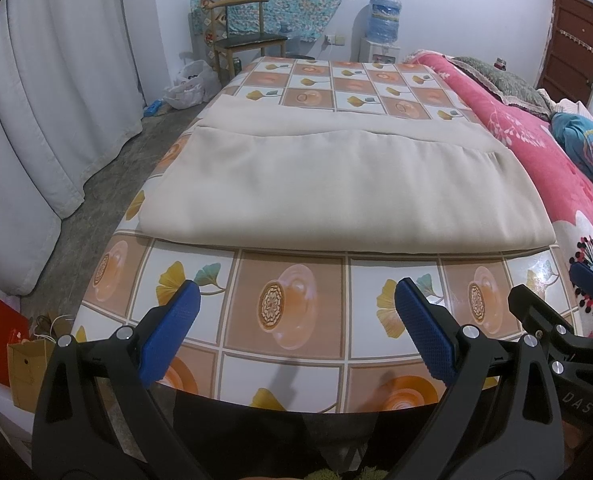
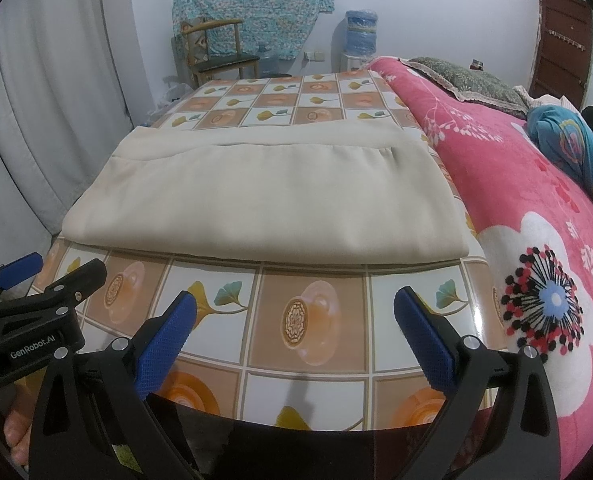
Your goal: Fold large clothes
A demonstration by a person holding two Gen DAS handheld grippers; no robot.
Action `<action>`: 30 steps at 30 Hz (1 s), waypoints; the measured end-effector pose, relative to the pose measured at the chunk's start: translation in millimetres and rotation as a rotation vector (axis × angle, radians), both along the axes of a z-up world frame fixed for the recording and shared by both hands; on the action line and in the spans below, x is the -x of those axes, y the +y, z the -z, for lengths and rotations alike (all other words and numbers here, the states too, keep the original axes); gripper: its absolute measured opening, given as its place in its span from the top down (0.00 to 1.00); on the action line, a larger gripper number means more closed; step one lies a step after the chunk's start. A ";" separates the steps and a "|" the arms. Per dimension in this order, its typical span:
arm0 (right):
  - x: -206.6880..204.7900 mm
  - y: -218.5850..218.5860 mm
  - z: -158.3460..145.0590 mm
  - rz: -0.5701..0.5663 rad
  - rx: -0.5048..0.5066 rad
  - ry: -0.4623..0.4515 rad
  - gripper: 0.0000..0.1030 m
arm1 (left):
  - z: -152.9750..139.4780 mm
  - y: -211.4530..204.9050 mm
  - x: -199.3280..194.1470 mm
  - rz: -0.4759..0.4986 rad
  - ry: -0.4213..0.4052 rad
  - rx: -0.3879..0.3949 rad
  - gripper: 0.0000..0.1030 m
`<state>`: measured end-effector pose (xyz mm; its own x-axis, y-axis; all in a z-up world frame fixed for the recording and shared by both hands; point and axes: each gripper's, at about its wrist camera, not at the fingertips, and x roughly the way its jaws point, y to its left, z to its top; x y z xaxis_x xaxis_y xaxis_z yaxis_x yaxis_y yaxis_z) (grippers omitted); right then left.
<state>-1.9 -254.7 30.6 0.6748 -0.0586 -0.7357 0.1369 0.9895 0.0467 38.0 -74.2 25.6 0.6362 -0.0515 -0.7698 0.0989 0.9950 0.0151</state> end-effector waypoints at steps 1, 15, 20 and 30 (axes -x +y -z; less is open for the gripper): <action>0.1 0.1 0.3 0.000 0.001 0.000 0.07 | -0.8 -1.5 -0.3 0.000 0.000 0.001 0.08; -0.3 2.3 0.3 -0.003 0.000 0.003 0.07 | -0.7 0.4 -0.8 0.000 0.001 0.001 0.08; -0.4 2.4 0.3 -0.003 0.001 0.003 0.07 | 0.0 2.5 -0.7 0.001 0.000 0.002 0.08; -0.4 2.0 0.2 -0.003 0.001 0.003 0.07 | -0.2 2.0 -0.6 0.000 0.000 0.002 0.08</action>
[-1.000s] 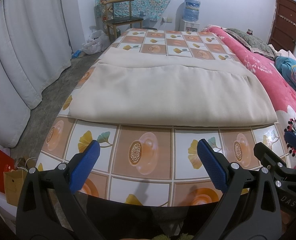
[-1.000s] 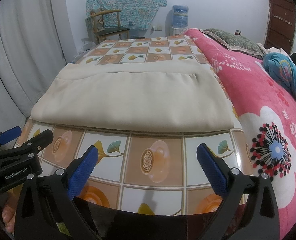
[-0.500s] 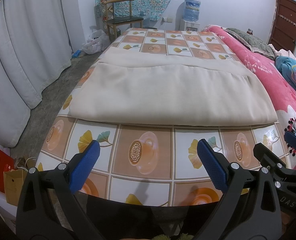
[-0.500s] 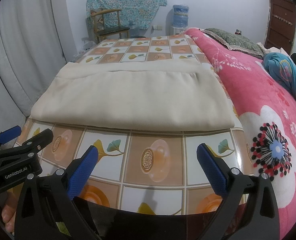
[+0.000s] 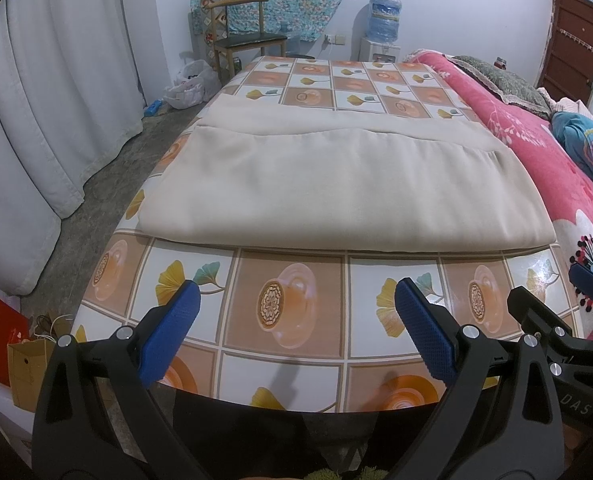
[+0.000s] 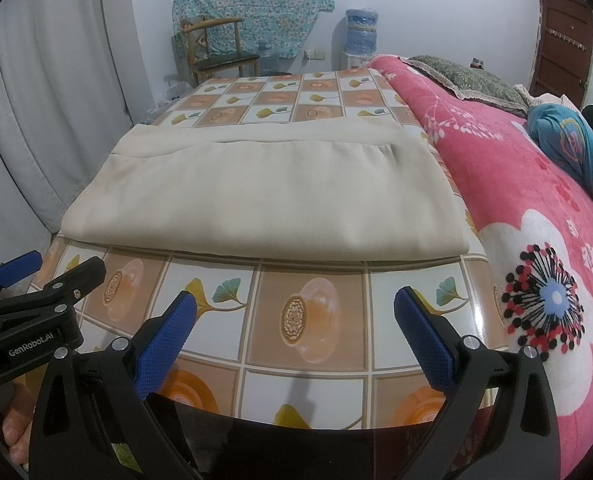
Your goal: Fold large clothes
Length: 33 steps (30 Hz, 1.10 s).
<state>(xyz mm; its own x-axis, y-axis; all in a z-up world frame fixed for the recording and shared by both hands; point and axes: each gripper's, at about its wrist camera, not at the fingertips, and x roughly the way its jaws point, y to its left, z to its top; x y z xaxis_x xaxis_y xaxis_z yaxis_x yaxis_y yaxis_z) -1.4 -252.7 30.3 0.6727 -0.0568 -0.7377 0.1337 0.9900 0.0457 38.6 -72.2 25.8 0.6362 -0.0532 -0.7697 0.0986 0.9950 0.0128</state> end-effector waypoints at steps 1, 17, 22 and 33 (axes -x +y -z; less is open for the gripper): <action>0.2 0.0 0.2 0.000 0.000 0.000 0.07 | 0.0 0.2 0.0 0.001 -0.001 0.000 0.08; -0.2 0.3 -0.1 -0.001 0.001 0.000 0.07 | -0.6 -1.1 0.2 0.000 0.000 0.002 0.08; -0.3 0.7 -0.1 -0.002 0.002 0.001 0.07 | -0.3 -0.3 0.1 0.001 -0.001 0.000 0.08; 1.8 0.6 1.3 -0.007 0.004 -0.001 0.07 | -1.1 1.3 0.3 0.001 -0.002 0.002 0.08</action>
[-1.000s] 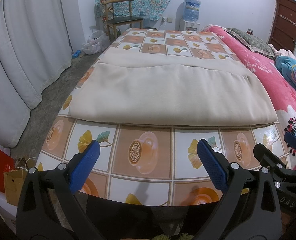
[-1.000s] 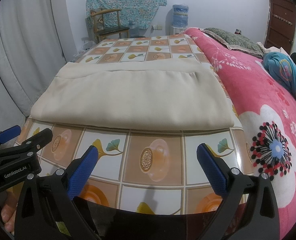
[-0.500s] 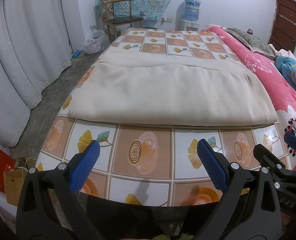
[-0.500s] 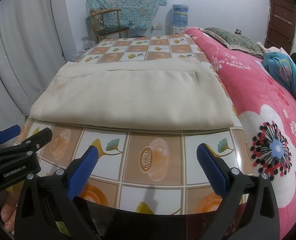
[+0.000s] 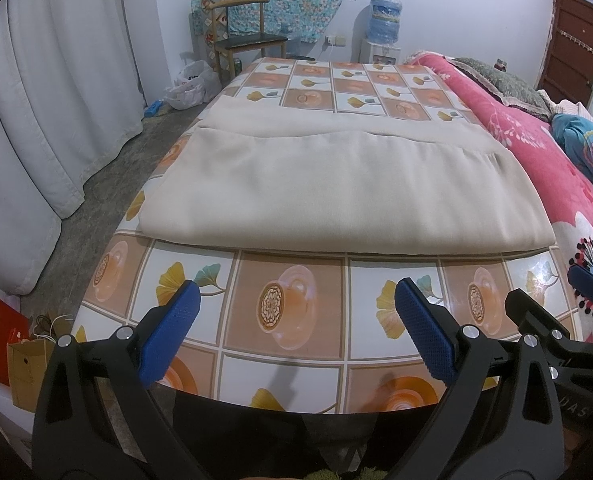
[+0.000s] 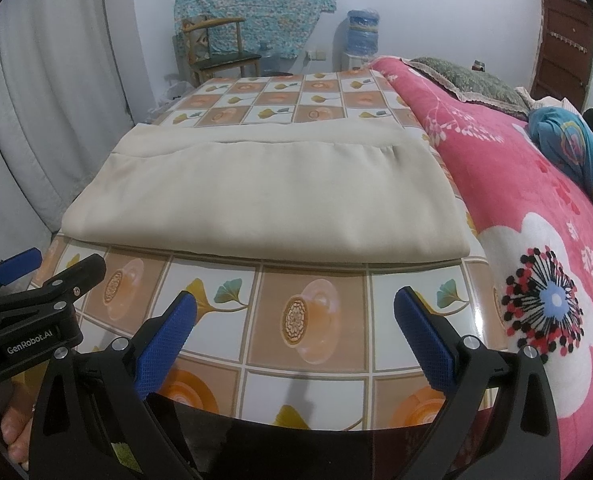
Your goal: Fold large clothes
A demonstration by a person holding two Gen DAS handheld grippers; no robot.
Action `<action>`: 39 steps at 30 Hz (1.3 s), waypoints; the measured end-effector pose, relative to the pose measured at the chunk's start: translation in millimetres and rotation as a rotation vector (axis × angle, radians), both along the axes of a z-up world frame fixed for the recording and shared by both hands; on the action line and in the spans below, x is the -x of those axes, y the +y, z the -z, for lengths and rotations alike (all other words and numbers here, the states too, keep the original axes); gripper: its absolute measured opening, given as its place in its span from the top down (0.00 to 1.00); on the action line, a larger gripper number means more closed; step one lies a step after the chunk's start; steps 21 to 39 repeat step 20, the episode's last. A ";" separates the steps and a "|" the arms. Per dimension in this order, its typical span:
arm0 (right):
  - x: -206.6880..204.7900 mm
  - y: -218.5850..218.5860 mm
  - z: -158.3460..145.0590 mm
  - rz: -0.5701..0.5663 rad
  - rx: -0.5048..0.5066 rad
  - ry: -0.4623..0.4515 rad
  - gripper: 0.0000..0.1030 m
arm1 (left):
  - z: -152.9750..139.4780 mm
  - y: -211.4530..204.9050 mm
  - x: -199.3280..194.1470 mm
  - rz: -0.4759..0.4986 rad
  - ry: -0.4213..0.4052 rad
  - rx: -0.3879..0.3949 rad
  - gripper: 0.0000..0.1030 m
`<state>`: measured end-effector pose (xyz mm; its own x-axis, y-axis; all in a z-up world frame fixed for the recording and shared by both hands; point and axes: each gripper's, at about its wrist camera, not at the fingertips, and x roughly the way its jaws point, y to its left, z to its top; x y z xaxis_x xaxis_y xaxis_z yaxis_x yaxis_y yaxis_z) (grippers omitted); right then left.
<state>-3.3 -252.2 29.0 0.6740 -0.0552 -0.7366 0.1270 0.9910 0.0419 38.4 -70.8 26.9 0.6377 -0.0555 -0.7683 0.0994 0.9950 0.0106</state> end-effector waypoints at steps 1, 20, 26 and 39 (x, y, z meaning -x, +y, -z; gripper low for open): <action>0.1 0.1 -0.2 -0.001 0.001 0.000 0.07 | 0.2 0.5 0.1 0.000 0.000 0.000 0.08; 1.0 -0.9 -2.2 -0.004 0.003 0.003 0.07 | -4.3 1.6 -3.8 -0.008 0.004 0.006 0.08; 1.0 -0.9 -2.2 -0.004 0.003 0.003 0.07 | -4.3 1.6 -3.8 -0.008 0.004 0.006 0.08; 1.0 -0.9 -2.2 -0.004 0.003 0.003 0.07 | -4.3 1.6 -3.8 -0.008 0.004 0.006 0.08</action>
